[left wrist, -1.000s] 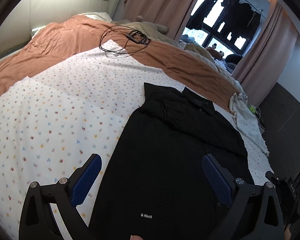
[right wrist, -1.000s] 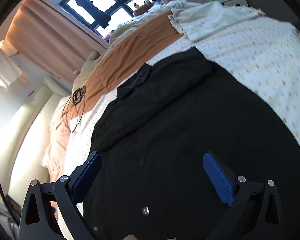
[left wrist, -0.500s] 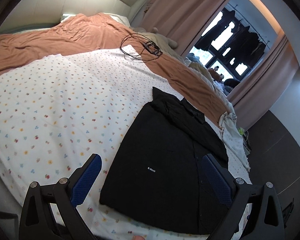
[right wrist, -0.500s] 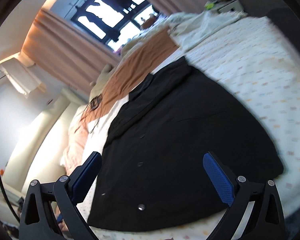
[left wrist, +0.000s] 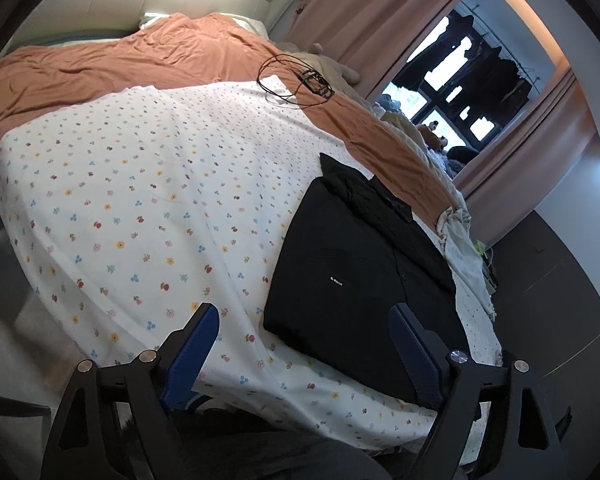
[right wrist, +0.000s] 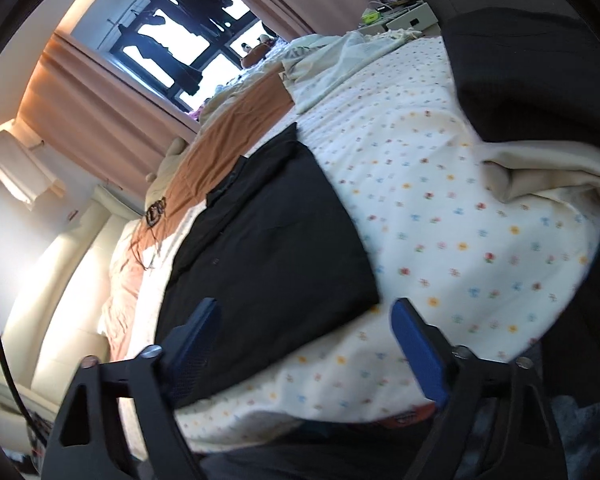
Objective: Fold large clothes
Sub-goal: 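Move both tools to the hem end of the black shirt strip and close on it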
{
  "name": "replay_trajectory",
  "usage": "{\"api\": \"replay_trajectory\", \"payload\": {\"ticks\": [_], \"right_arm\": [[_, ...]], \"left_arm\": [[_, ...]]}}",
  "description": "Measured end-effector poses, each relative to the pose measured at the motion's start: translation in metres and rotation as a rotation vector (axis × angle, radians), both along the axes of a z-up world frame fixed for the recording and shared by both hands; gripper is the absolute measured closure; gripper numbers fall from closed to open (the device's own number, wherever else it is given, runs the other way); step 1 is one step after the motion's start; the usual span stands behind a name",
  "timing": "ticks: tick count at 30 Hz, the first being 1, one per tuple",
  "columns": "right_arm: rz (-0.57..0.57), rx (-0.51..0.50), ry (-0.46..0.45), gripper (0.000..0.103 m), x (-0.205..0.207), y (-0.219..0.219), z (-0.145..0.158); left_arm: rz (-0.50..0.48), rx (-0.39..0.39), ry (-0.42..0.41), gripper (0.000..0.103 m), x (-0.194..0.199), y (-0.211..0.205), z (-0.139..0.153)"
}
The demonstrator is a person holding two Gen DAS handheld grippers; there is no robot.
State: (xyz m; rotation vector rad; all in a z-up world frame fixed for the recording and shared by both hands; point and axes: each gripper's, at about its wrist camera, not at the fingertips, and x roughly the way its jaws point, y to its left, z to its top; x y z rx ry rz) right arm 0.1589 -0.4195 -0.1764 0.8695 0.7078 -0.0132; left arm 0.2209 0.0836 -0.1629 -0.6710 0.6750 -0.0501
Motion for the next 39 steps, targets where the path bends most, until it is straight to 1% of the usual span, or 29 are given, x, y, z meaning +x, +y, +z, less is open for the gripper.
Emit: {"api": "replay_trajectory", "payload": {"ticks": [1,3,5,10,13,15,16,18,19,22,24,26,28,29,31,34,36,39], "right_arm": [[0.007,0.001,0.001,0.019,0.000,0.000,-0.002],[0.022,-0.002,0.003,0.019,-0.002,-0.003,-0.007],[0.038,-0.001,0.009,0.019,-0.002,-0.004,-0.014],[0.060,0.015,0.008,0.019,0.005,-0.007,-0.023],[0.072,0.038,-0.006,0.019,0.015,-0.009,-0.027],[0.070,0.040,-0.004,0.019,0.023,-0.009,-0.028],[0.060,0.039,0.003,0.019,0.027,-0.010,-0.030],[0.041,0.059,0.012,0.019,0.033,-0.014,-0.035],[0.033,0.076,0.011,0.019,0.037,-0.016,-0.038],[0.016,0.093,0.029,0.024,0.047,-0.019,-0.046],[0.016,0.117,0.054,0.032,0.054,-0.018,-0.053],[0.029,0.166,0.065,0.036,0.060,-0.014,-0.062],[0.042,0.177,0.079,0.038,0.063,-0.008,-0.067],[0.045,0.174,0.094,0.040,0.065,-0.005,-0.071],[0.046,0.189,0.094,0.044,0.065,-0.001,-0.075],[0.053,0.209,0.077,0.044,0.063,0.000,-0.077],[0.046,0.206,0.071,0.047,0.061,-0.001,-0.077],[0.011,0.209,0.064,0.049,0.058,-0.006,-0.079]], "left_arm": [[-0.007,-0.013,0.007,0.020,0.000,0.001,-0.004],[-0.027,-0.043,0.023,0.026,-0.001,0.004,-0.012],[-0.042,-0.054,0.032,0.028,0.001,0.005,-0.018],[-0.069,-0.077,0.034,0.029,0.012,0.005,-0.027],[-0.083,-0.085,0.047,0.029,0.028,0.004,-0.033],[-0.088,-0.103,0.064,0.029,0.040,0.004,-0.039],[-0.088,-0.110,0.072,0.030,0.046,0.004,-0.043],[-0.090,-0.111,0.104,0.039,0.057,0.003,-0.050],[-0.096,-0.107,0.126,0.040,0.063,0.002,-0.053],[-0.118,-0.124,0.151,0.045,0.076,0.001,-0.063],[-0.126,-0.148,0.165,0.045,0.082,0.000,-0.070],[-0.138,-0.156,0.192,0.046,0.087,-0.002,-0.076],[-0.151,-0.157,0.221,0.046,0.089,-0.005,-0.083],[-0.156,-0.159,0.219,0.046,0.089,-0.006,-0.084],[-0.170,-0.172,0.206,0.046,0.085,-0.007,-0.084],[-0.176,-0.193,0.198,0.048,0.079,-0.007,-0.086],[-0.171,-0.198,0.194,0.049,0.078,-0.005,-0.087],[-0.165,-0.206,0.189,0.049,0.079,-0.005,-0.088]]}}
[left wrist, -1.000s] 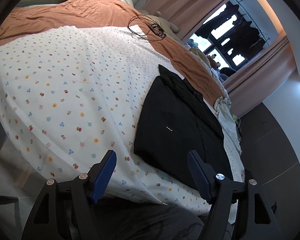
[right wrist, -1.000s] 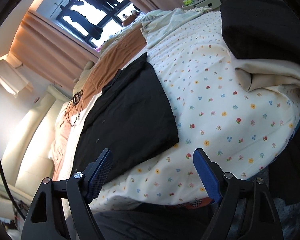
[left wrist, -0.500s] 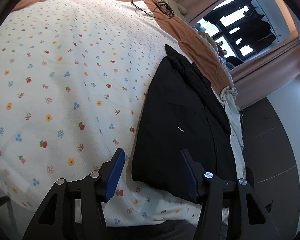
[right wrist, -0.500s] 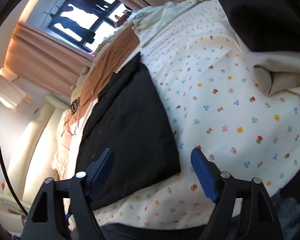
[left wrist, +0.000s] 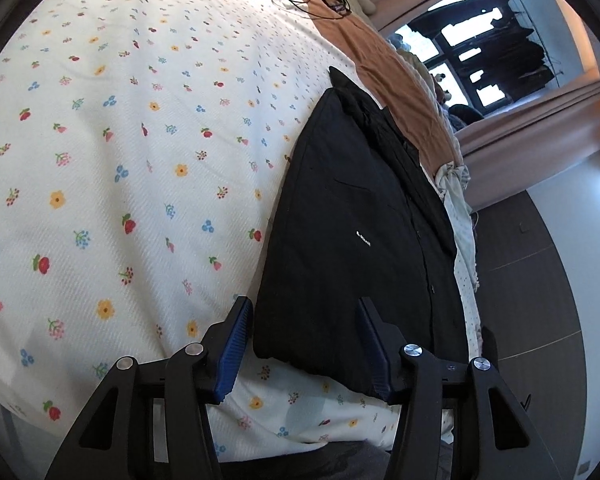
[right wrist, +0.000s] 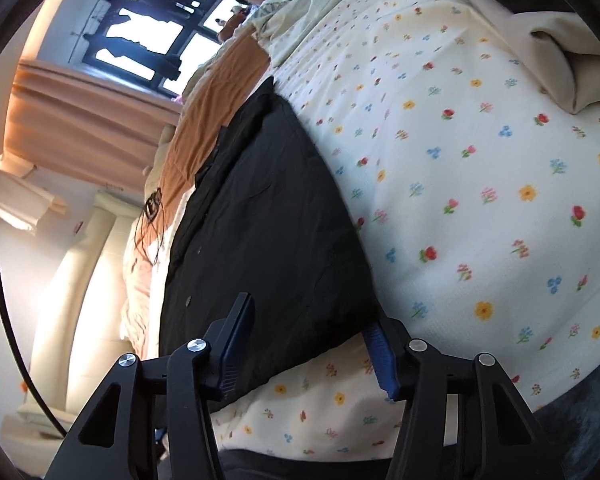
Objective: Fold large clothes
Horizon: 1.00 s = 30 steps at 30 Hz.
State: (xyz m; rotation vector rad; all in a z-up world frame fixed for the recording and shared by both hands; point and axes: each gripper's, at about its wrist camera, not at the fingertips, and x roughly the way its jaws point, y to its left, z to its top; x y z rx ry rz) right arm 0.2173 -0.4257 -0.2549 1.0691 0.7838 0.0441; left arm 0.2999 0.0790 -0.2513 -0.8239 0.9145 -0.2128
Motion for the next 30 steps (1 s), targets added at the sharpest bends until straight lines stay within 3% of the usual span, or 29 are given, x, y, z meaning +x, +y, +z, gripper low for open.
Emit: {"api": "replay_trajectory", "payload": {"ticks": [4,6,9,18,30], "right_arm": [[-0.019,0.007,0.005,0.061,0.006,-0.006,-0.004],[-0.025,0.013,0.012,0.079,0.009,-0.007,-0.007],[-0.039,0.045,-0.024,0.087,0.006,-0.007,-0.006],[-0.009,0.008,-0.163,0.090,-0.017,0.002,0.057],[0.009,0.002,-0.325,0.090,-0.087,0.007,0.134]], "left_arm": [[0.002,0.009,-0.004,0.055,0.007,-0.002,-0.002],[0.017,0.023,0.013,0.074,0.009,-0.002,-0.004],[0.060,-0.003,0.014,0.086,0.004,0.004,-0.006],[0.088,-0.026,-0.095,0.091,-0.035,0.011,0.043],[0.117,-0.128,-0.239,0.091,-0.121,0.029,0.116]]}}
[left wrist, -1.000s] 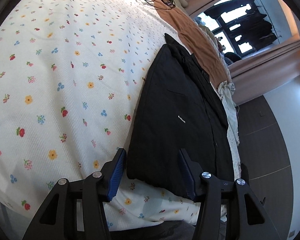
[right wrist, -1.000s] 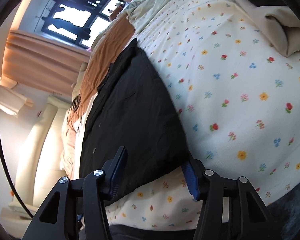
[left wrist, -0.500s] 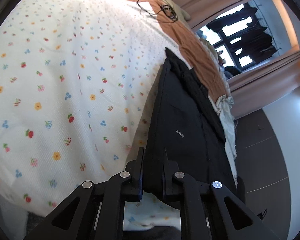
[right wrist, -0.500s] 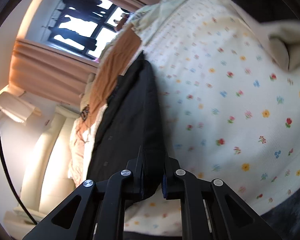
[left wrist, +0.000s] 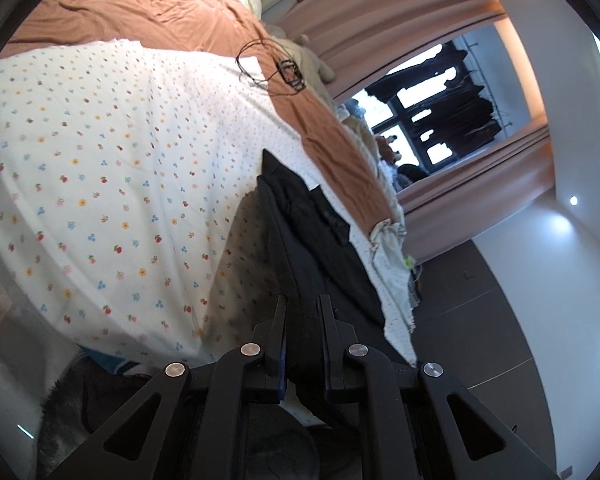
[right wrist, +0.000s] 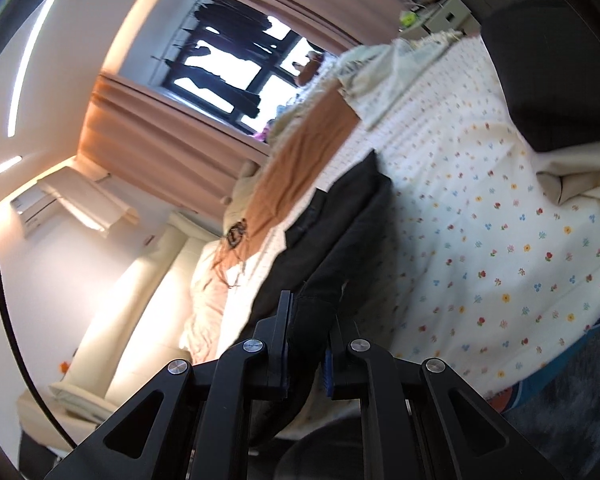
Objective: Fold large clothes
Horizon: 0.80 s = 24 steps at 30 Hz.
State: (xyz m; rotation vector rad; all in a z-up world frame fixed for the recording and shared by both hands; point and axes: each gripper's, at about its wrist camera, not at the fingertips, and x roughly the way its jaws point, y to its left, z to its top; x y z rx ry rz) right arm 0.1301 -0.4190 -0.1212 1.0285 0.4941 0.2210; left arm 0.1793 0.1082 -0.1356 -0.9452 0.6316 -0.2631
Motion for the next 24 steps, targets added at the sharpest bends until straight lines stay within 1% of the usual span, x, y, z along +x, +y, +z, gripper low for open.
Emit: {"api": "replay_trajectory", "payload": {"ticks": [5,10,17,21,24], "right_arm": [[0.010,-0.001,-0.046,0.090,-0.032,0.000,0.021],[0.009,0.009,-0.089,0.090,-0.065,0.002,0.041],[0.008,0.002,-0.197,0.090,-0.104,0.011,0.085],[0.010,0.013,-0.241,0.090,-0.112,0.014,0.102],[0.011,0.008,-0.250,0.090,-0.107,0.015,0.109]], "left_arm": [[0.014,-0.024,-0.051,0.091,-0.036,0.006,0.023],[0.011,-0.035,-0.111,0.091,-0.071,0.012,0.053],[0.021,-0.046,-0.202,0.091,-0.118,0.023,0.094],[0.028,-0.050,-0.233,0.091,-0.134,0.030,0.112],[0.031,-0.042,-0.237,0.091,-0.133,0.032,0.122]]}}
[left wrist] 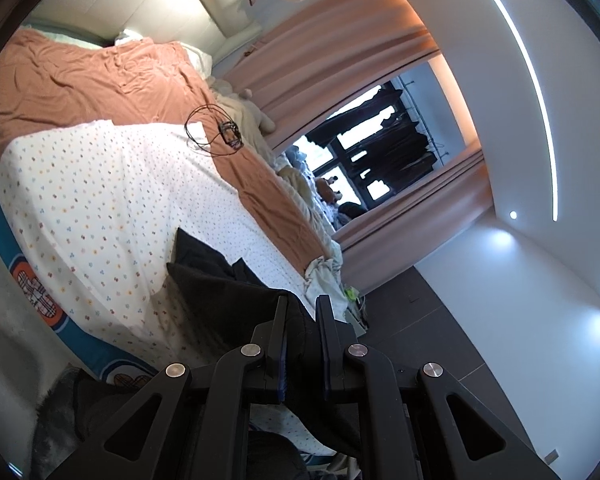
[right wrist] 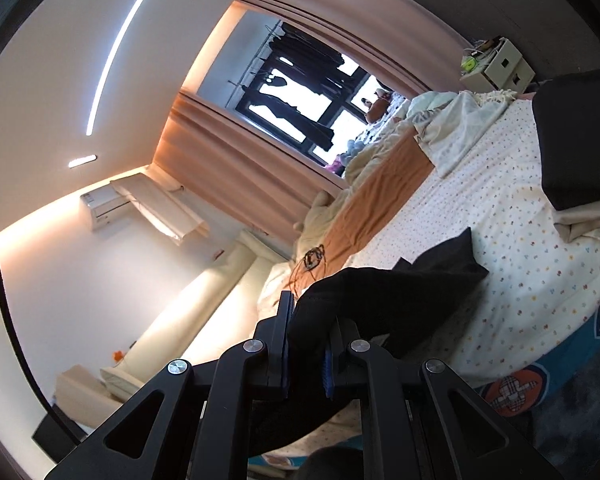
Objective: Fold large clothes
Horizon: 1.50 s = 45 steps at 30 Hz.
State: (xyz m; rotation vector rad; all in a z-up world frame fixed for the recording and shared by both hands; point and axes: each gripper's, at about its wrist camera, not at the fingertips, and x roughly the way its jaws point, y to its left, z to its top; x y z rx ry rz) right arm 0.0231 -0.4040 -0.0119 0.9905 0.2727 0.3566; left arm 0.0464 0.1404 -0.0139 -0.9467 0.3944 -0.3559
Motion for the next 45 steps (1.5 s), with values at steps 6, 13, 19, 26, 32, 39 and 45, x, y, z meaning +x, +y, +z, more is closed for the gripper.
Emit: {"api": "replay_trajectory", "payload": {"ticks": [6,13,19,26,32,39,45], "right_arm": [[-0.013,0.010,0.000,0.090,0.019,-0.005,0.000],[-0.045,0.004,0.001,0.090,0.060,-0.015,0.006],[-0.046,-0.003,-0.028,0.090,0.112,-0.024,0.016],[-0.067,0.000,0.013,0.090,0.194,-0.032,0.013],[-0.081,-0.022,0.062,0.090,0.258,-0.033,0.001],[-0.079,-0.030,0.135,0.090,0.325,-0.035,-0.029],[-0.064,-0.041,0.192,0.090,0.371,-0.033,-0.062]], "left_arm": [[0.001,-0.009,-0.010,0.091,0.019,0.002,0.005],[-0.006,0.004,-0.042,0.091,0.067,-0.011,0.028],[0.007,0.007,-0.055,0.091,0.129,-0.015,0.048],[0.001,0.046,-0.021,0.091,0.227,-0.027,0.058],[-0.018,0.083,0.035,0.091,0.308,-0.038,0.044],[-0.024,0.104,0.115,0.091,0.386,-0.044,0.005],[-0.017,0.108,0.201,0.091,0.437,-0.046,-0.044]]}}
